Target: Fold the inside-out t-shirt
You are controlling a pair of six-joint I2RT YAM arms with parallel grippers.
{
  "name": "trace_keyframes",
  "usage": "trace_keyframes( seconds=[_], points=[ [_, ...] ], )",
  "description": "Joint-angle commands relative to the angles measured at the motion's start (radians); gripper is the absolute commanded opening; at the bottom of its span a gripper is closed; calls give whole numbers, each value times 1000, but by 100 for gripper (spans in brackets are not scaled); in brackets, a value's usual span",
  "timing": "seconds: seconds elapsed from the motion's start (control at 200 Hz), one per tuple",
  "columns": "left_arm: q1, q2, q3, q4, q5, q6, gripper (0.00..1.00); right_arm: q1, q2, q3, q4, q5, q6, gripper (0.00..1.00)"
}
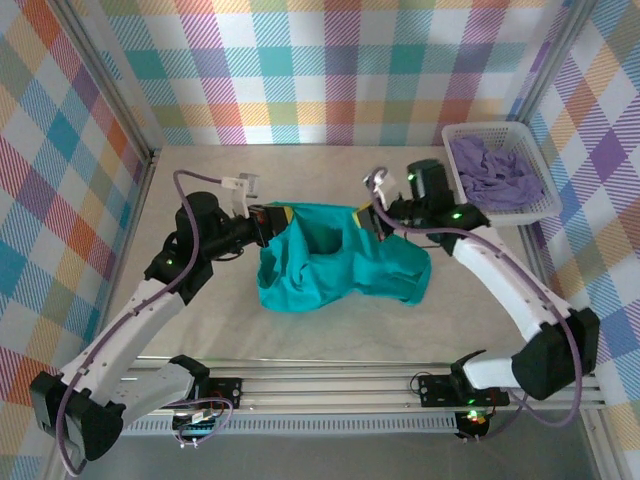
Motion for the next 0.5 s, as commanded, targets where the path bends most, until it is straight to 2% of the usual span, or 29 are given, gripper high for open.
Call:
trace_keyframes(
  seconds=[0.0,0.13,0.41,0.495],
  points=[
    [22,20,17,51,29,10,0,76,-9,-131,105,167,-91,10],
    [20,47,30,52,71,25,0,163,-16,-186,221,248,-187,28],
    [20,55,33,43,77,38,0,225,9,-195,320,157,-175,65],
    [21,59,37,44,85,34,0,233,46,-181,353,175,-155,71]
  ],
)
